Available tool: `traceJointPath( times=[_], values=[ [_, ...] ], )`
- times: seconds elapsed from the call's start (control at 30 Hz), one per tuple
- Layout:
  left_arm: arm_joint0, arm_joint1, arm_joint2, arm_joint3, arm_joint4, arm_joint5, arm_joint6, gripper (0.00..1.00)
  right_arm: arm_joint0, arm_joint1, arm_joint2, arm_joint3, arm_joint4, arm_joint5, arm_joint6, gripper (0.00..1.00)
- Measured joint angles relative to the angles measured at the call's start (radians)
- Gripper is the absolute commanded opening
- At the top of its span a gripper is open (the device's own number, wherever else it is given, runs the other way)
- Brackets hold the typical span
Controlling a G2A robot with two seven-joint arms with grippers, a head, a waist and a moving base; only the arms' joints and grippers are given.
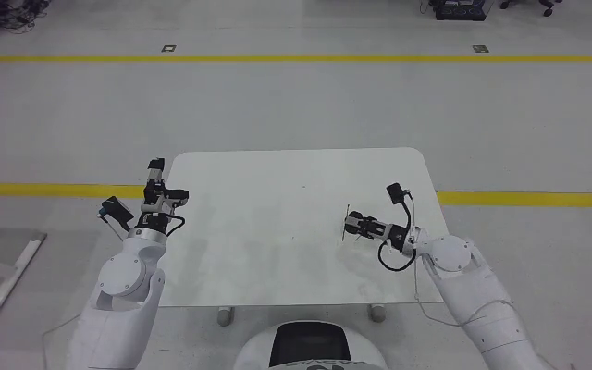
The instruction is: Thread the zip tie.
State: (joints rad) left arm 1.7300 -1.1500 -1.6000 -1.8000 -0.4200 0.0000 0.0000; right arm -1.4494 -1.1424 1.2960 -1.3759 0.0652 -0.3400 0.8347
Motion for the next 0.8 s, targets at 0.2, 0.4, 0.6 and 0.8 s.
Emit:
traceJointPath(
  times=[0.2, 0.4, 0.6, 0.8],
  values=[
    [0.000, 0.000, 0.000, 0.000, 0.000, 0.000, 0.000, 1.00, -0.063, -0.011, 0.042, -0.004, 0.202, 0.000, 0.033, 0.00],
    [0.000, 0.000, 0.000, 0.000, 0.000, 0.000, 0.000, 1.00, -0.064, -0.012, 0.045, -0.001, 0.217, 0.000, 0.039, 0.00],
    [0.000, 0.000, 0.000, 0.000, 0.000, 0.000, 0.000, 1.00, -0.064, -0.012, 0.045, -0.001, 0.217, 0.000, 0.039, 0.00],
    [0.007, 0.001, 0.018, -0.025, 0.050, -0.005, -0.022, 1.00, -0.086, -0.019, 0.043, -0.011, 0.234, 0.000, -0.051, 0.00]
  ],
)
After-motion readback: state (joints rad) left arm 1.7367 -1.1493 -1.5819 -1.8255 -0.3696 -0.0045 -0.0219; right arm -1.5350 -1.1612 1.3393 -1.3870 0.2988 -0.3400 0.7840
